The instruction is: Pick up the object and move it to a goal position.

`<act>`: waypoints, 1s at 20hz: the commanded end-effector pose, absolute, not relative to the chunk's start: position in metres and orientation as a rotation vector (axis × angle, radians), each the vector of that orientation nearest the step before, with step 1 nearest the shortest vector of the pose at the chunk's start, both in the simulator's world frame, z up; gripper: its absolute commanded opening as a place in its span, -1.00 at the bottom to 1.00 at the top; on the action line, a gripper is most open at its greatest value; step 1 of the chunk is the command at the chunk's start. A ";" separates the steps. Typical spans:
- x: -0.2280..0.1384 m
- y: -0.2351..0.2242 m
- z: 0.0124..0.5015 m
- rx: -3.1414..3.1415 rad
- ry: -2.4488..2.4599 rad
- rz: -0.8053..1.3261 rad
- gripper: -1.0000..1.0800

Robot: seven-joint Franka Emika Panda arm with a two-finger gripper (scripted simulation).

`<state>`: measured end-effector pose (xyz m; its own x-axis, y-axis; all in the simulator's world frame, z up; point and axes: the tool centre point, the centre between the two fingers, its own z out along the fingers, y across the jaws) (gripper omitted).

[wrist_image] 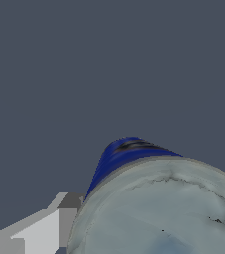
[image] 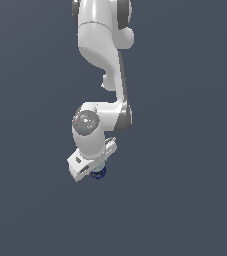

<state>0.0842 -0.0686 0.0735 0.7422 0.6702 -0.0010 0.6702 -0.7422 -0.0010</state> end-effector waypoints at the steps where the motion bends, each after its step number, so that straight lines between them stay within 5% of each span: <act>1: 0.085 -0.068 0.074 -2.932 -1.128 0.000 -1.00; 20: 0.069 -0.066 0.102 -2.932 -1.128 0.002 -1.00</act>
